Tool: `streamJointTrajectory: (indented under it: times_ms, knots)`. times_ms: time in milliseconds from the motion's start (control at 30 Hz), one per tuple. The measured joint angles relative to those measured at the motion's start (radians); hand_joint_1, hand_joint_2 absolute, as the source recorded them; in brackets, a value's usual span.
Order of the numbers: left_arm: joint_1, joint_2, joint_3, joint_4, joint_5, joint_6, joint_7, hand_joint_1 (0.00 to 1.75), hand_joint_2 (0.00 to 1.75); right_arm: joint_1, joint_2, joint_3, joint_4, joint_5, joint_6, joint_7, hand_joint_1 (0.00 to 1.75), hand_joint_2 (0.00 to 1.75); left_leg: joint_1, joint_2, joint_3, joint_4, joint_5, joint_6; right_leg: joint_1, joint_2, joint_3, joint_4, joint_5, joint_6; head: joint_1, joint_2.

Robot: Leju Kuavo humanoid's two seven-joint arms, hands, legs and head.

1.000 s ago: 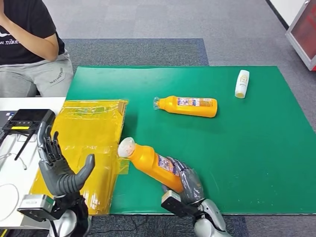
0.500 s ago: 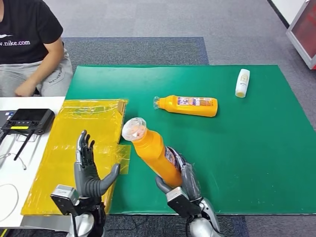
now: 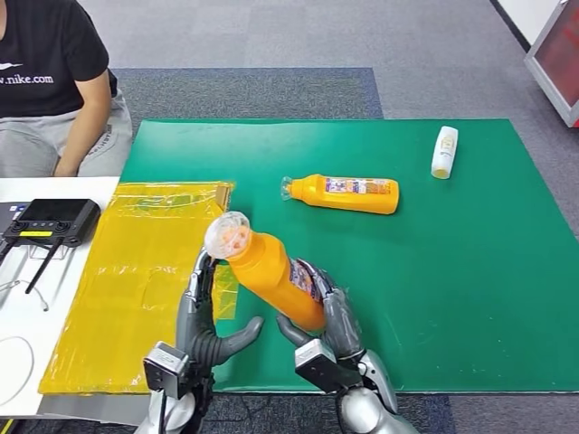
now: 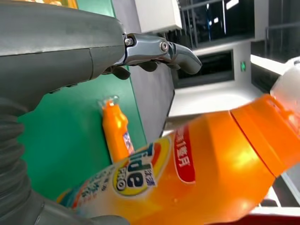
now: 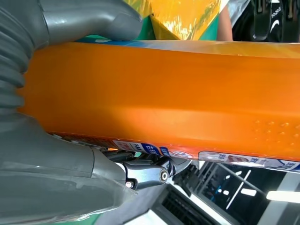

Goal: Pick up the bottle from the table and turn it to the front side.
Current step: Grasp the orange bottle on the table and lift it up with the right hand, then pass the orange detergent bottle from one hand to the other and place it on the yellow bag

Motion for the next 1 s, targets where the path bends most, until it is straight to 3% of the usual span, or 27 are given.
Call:
streamJointTrajectory:
  times_ms: [400, 1000]
  knots:
    - [-0.036, 0.002, 0.002, 0.031, 0.022, -0.059, 0.000, 0.00, 1.75, -0.006, 0.001, 0.046, 0.015, 0.080, -0.060, 0.000, 1.75, 1.75, 0.000, 0.000, 0.000, 0.000, 0.000, 0.000, 0.000, 0.000, 0.000, 0.000, 0.000, 0.000, 0.000, 0.000]
    - [-0.043, 0.002, -0.001, 0.036, 0.021, -0.082, 0.000, 0.00, 1.75, -0.013, 0.001, 0.115, 0.017, 0.119, -0.078, 0.009, 1.75, 1.75, 0.000, 0.000, 0.000, 0.000, 0.000, 0.000, 0.000, 0.000, -0.001, 0.000, 0.000, 0.000, 0.000, 0.000]
